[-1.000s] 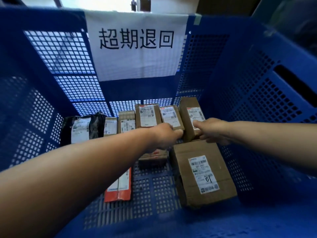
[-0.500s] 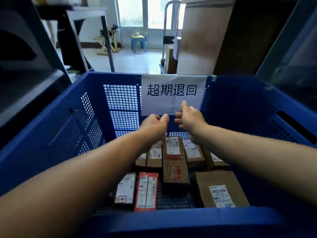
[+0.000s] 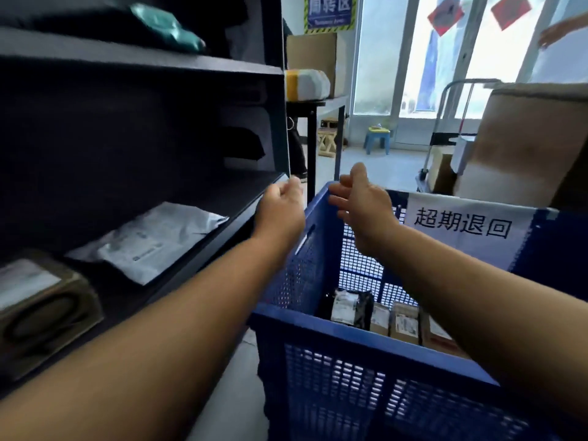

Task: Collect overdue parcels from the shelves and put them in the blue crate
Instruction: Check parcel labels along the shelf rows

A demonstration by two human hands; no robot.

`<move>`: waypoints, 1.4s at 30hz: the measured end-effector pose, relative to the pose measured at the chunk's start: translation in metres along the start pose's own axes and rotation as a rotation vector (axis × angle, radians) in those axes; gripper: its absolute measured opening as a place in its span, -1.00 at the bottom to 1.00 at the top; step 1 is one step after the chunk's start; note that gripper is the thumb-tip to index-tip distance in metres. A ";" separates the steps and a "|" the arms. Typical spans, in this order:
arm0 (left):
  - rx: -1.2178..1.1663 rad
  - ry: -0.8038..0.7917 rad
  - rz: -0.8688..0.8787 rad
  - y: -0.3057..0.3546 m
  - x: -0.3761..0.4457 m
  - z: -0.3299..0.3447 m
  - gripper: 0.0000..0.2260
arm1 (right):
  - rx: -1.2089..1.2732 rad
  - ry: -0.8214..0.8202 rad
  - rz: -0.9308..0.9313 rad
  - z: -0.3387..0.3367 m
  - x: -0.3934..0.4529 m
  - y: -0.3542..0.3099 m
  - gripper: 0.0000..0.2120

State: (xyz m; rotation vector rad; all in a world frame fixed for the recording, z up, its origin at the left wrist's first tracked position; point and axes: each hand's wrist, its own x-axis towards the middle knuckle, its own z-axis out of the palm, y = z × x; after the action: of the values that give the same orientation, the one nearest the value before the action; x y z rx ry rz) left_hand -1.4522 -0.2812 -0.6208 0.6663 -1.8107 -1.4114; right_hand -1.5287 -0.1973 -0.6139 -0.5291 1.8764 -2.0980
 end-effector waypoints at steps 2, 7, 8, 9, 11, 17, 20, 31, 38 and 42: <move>0.000 0.067 0.013 0.004 -0.007 -0.035 -0.67 | 0.002 -0.033 -0.030 0.031 -0.014 -0.005 -0.63; -0.035 0.217 0.016 0.008 -0.031 -0.116 -0.77 | 0.015 -0.142 -0.039 0.101 -0.049 -0.010 -0.60; -0.040 0.250 0.017 0.008 -0.037 -0.131 -0.76 | 0.023 -0.164 -0.035 0.114 -0.057 -0.010 -0.58; -0.031 0.286 0.023 0.008 -0.041 -0.146 -0.73 | 0.031 -0.186 -0.030 0.127 -0.066 -0.010 -0.57; 0.008 0.346 0.056 0.006 -0.050 -0.176 -0.72 | 0.025 -0.233 -0.017 0.154 -0.083 -0.008 -0.56; 0.039 0.498 0.023 -0.008 -0.072 -0.255 -0.63 | -0.003 -0.367 0.039 0.221 -0.126 0.006 -0.60; -0.008 0.536 -0.055 -0.019 -0.079 -0.280 -0.64 | -0.044 -0.432 0.078 0.243 -0.138 0.016 -0.57; -0.046 0.606 -0.269 -0.070 -0.067 -0.307 -0.52 | -0.181 -0.534 0.078 0.294 -0.120 0.056 -0.69; -0.066 0.653 -0.414 -0.102 -0.050 -0.310 -0.44 | -0.275 -0.603 0.089 0.321 -0.092 0.089 -0.44; -0.049 0.642 -0.479 -0.114 -0.042 -0.308 -0.43 | -0.311 -0.631 0.160 0.328 -0.083 0.104 -0.39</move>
State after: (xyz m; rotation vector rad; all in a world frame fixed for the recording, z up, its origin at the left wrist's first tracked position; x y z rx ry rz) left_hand -1.1845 -0.4587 -0.7016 1.4081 -1.1454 -1.3112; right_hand -1.3123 -0.4660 -0.6941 -0.9424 1.7776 -1.3232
